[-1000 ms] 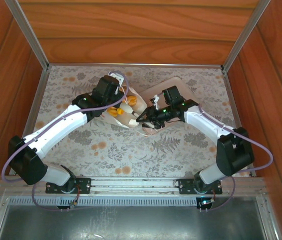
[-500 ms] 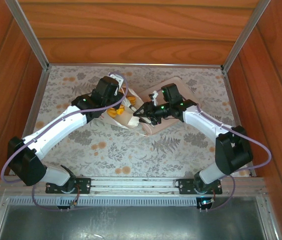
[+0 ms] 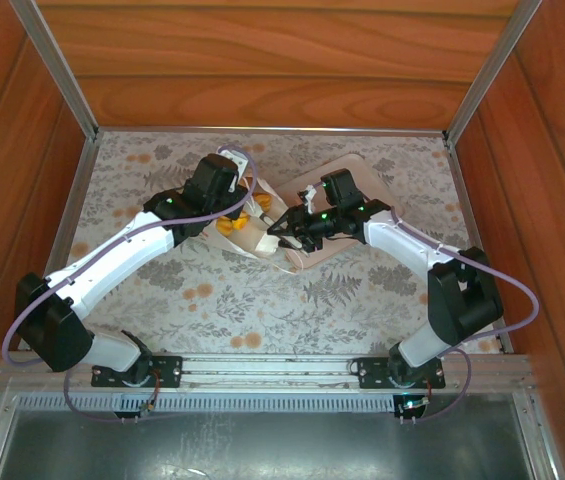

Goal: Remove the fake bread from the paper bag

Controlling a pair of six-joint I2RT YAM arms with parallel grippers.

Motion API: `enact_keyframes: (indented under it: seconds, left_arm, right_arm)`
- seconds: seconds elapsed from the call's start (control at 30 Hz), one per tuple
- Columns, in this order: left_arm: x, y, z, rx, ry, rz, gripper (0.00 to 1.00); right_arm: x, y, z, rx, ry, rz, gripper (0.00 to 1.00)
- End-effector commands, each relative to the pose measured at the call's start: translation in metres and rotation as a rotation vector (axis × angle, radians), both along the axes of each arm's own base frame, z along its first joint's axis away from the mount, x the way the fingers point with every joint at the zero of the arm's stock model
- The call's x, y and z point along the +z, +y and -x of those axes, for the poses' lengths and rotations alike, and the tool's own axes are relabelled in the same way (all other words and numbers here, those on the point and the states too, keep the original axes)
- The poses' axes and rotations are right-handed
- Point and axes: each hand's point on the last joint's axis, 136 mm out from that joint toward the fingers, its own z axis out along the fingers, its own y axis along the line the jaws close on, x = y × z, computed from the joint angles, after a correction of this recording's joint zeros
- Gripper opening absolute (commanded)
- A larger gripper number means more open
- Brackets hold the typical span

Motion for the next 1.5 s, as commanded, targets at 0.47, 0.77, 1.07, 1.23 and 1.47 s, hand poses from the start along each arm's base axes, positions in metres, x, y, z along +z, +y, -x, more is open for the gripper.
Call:
enact_keyframes:
  seconds: [0.47,0.77,1.07,1.23,1.47]
  left_arm:
    - [0.022,-0.003,0.003,-0.003,-0.052,0.073,0.0]
    - [0.02,0.001,-0.001,0.027,-0.068,0.068,0.0]
    - [0.028,0.0,-0.008,0.062,-0.118,0.117,0.0]
    - [0.033,-0.001,-0.008,0.055,-0.13,0.132,0.0]
    - [0.032,-0.002,-0.009,0.056,-0.133,0.137,0.0]
  right_arm:
    - [-0.002,0.002,-0.021,-0.044,-0.094,0.001,0.47]
    - [0.003,-0.001,-0.014,-0.032,-0.122,-0.002,0.28]
    - [0.006,-0.006,-0.001,-0.024,-0.142,0.027,0.34]
    - [-0.005,-0.004,0.0,-0.034,-0.07,0.031,0.43]
    - [0.0,-0.002,0.006,-0.017,-0.029,-0.01,0.55]
